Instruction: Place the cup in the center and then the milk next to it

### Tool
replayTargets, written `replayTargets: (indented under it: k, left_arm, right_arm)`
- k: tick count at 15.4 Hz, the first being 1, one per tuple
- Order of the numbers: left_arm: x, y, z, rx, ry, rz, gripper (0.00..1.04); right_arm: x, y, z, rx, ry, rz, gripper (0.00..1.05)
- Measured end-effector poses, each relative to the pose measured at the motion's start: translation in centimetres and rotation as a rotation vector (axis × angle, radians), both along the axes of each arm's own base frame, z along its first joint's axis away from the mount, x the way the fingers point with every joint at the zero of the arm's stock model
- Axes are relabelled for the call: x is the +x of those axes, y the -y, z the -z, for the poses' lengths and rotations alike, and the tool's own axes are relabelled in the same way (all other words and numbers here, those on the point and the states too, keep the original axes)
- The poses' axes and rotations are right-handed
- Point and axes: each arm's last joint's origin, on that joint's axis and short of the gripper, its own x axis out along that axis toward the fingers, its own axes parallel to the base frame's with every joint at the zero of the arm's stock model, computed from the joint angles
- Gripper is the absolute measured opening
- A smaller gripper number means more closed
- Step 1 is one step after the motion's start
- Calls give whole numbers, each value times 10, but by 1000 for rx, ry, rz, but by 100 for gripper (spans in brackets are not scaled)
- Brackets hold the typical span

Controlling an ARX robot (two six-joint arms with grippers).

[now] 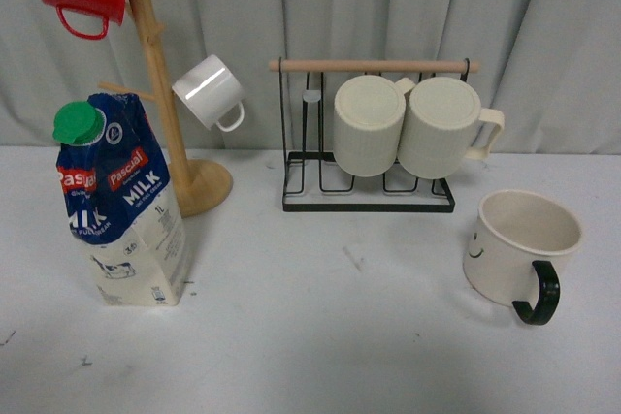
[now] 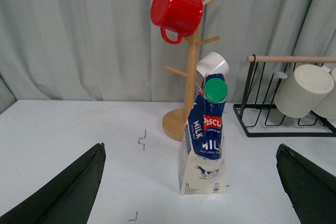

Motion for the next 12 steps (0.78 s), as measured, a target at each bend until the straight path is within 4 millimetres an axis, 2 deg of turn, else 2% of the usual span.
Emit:
replayTargets:
  k: [1,3,5,6,9,12]
  left_arm:
    - [0,0,0,0,1,0,98]
    - [0,0,0,0,0,-1,98]
    - [0,0,0,0,0,1,98]
    - [0,0,0,0,0,0,98]
    - [0,0,0,0,0,0,98]
    - [0,0,0,0,0,0,98]
  right_arm:
    - [9,2,-7,18,-80,33,98]
    - [27,0,-31,45,-113,11,98]
    - [55,0,-53,44,-180,25,98]
    - [72,1,-58,45,-235,30,98]
    - [132,2,-64,45,-373,34,98]
    - [188,0,-49,51,-571,40,98]
